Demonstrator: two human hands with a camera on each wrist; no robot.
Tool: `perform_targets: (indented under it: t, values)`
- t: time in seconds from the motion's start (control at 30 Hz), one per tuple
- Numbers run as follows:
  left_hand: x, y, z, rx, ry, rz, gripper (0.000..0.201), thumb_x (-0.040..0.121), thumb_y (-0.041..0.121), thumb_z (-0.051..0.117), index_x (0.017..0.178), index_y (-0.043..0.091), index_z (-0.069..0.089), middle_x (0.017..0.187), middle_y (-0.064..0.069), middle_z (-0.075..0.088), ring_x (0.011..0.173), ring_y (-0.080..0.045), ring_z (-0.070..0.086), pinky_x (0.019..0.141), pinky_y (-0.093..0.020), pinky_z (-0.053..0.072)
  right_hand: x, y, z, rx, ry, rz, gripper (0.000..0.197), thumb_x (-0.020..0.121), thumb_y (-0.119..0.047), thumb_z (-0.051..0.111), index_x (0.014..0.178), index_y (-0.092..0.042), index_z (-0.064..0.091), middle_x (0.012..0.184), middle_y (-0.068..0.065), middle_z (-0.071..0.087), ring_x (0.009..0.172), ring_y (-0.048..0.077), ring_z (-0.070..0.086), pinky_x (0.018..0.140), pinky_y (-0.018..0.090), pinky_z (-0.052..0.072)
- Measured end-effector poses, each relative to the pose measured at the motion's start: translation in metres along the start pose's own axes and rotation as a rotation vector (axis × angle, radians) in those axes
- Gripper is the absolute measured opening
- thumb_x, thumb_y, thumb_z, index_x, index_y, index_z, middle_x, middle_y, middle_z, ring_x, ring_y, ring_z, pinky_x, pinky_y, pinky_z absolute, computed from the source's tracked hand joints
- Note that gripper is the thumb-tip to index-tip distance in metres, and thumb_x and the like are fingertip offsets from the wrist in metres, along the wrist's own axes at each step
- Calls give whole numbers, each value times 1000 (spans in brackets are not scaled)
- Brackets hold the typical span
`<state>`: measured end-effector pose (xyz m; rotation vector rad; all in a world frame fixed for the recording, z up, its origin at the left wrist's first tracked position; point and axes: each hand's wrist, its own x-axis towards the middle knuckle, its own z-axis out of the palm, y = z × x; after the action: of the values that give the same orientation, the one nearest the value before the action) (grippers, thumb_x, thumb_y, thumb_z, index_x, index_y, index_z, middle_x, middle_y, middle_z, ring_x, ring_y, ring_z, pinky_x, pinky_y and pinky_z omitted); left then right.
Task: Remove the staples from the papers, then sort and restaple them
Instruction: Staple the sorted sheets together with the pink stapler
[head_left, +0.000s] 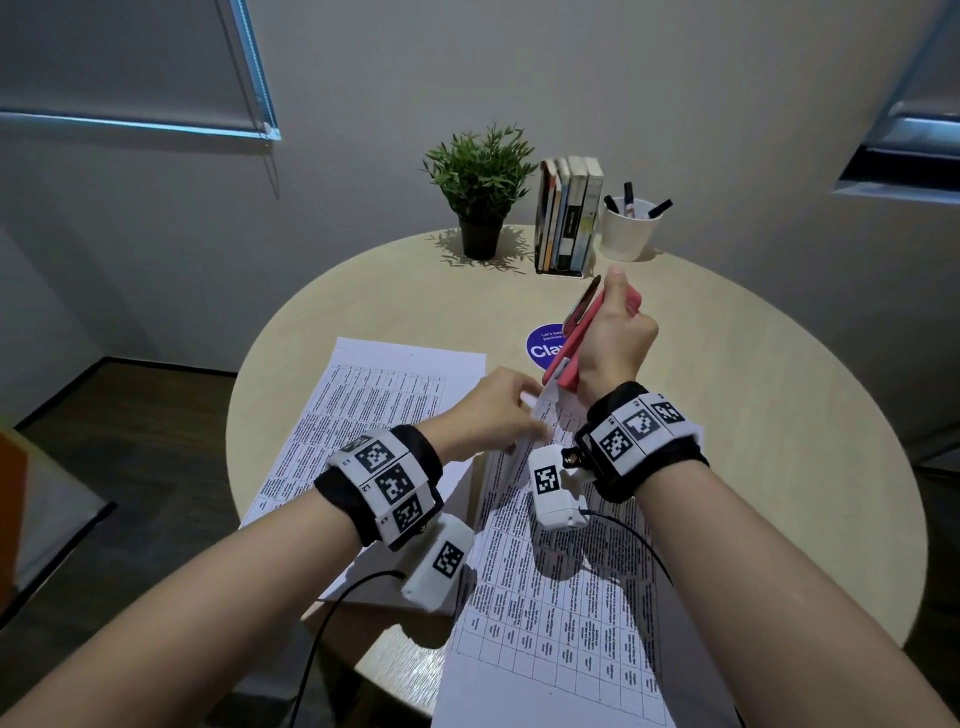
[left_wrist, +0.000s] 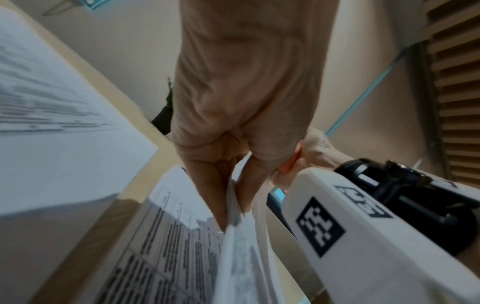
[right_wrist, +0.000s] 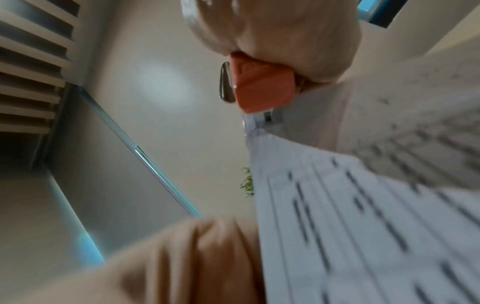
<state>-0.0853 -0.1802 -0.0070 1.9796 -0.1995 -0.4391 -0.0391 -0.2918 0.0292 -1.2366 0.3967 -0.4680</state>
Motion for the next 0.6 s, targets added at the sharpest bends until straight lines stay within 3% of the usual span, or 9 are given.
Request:
perform_targets:
  t: [0.07,0.13,0.23,0.33,0.43,0.5,0.6]
  values:
    - [-3,-7,0,5,-99,-71,8,86,-5,61,92,-1,65,77,-14,70,61,-24,66,54,-32,57,3,-3,-2,29,4,28,40,93,-39,60,63,-13,56,53,3,61,47,19,60,50,27,50]
    - [-3,-14,-3,-36,-117,-126,15,86,-10,57,78,1,61,64,-11,66,51,-17,61,46,-25,53,6,-9,-5,48,16,17,40,93,-40,60,63,-13,57,49,1,61,46,17,60,49,25,50]
    - [3,-22,-27,-121,-92,-193,17,86,-8,59,73,3,63,74,-16,61,58,-20,53,47,-24,43,13,-21,-12,94,47,-22,34,94,-38,58,71,-13,58,50,-3,63,49,14,62,54,25,53]
    - [12,-31,-72,-125,-48,-282,20,81,3,69,62,10,66,63,-7,58,56,-19,41,53,-33,28,23,-30,-23,134,113,-57,29,96,-38,56,78,-15,58,69,3,66,61,18,67,64,31,59]
    - [16,-46,-124,-74,28,-378,21,74,14,76,71,6,57,65,-6,54,53,-17,37,55,-32,23,32,-29,-33,159,183,-63,30,94,-38,58,74,-16,58,70,6,65,62,22,66,67,40,60]
    - [11,-51,-149,-1,91,-434,25,73,17,76,68,4,55,57,-6,54,50,-18,38,55,-31,25,35,-24,-38,162,210,-26,31,91,-41,58,71,-17,57,68,7,66,60,23,66,70,48,60]
    - [3,-61,-168,113,219,-505,33,91,1,56,59,0,49,43,-10,47,41,-20,43,52,-30,36,34,-11,-44,133,215,46,34,87,-46,59,74,-15,58,69,8,67,61,25,67,73,54,59]
